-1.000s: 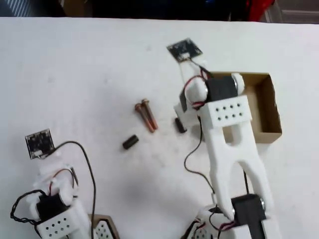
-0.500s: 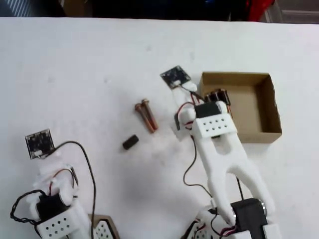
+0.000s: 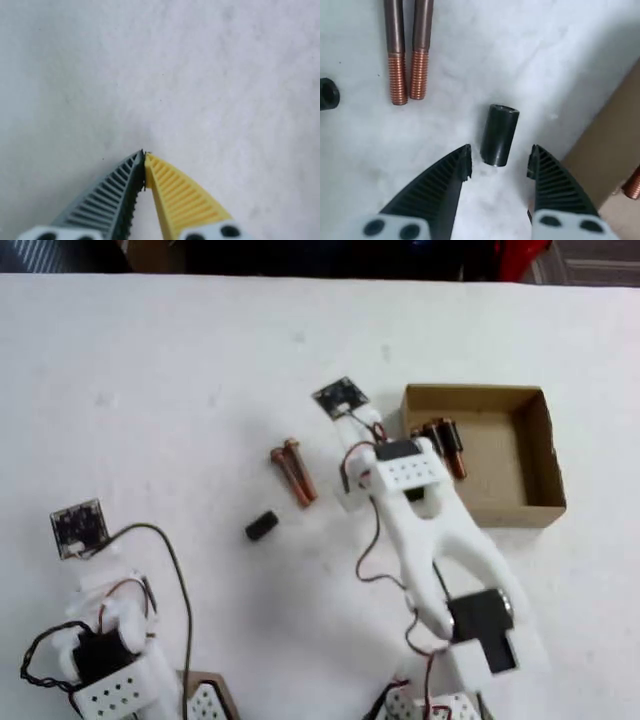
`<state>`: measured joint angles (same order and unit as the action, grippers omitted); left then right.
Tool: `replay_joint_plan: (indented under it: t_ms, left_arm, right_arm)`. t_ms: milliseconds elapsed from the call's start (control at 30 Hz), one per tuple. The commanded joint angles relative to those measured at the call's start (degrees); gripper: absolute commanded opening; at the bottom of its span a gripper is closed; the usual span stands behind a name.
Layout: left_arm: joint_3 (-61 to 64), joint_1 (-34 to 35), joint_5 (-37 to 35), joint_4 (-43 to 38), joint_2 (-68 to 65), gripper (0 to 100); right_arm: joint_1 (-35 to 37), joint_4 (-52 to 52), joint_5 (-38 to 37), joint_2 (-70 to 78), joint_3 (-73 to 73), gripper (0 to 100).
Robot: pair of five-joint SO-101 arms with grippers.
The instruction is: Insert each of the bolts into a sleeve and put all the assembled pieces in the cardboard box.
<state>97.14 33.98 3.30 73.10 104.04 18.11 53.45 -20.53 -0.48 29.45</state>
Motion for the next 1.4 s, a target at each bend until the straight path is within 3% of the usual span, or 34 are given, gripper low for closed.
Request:
replay_joint_plan:
  t_ms: [0,467,667,833,1367]
  left_arm:
    - [-0.18,0.04,0.62,0.44,0.66,2]
    - [-0.18,0.04,0.62,0.44,0.66,2]
    - [-0.18,0.04,0.62,0.44,0.66,2]
    - [-0.18,0.04,0.70,0.44,0.66,2]
    - [-0.18,0.04,0.97,0.00,0.66,2]
  right_arm:
    - [0.13,-0.92,-0.53,4.00,-5.19,16.6]
    - [-1.01,-1.01,-0.53,18.42,-14.86,16.0]
    - [-2.24,-0.92,-0.53,19.74,-16.00,1.5]
    - [-2.24,-0.66,-0.53,19.21,-15.91,1.8]
    - [-1.89,17.80,-0.09,-12.70,-15.74,1.7]
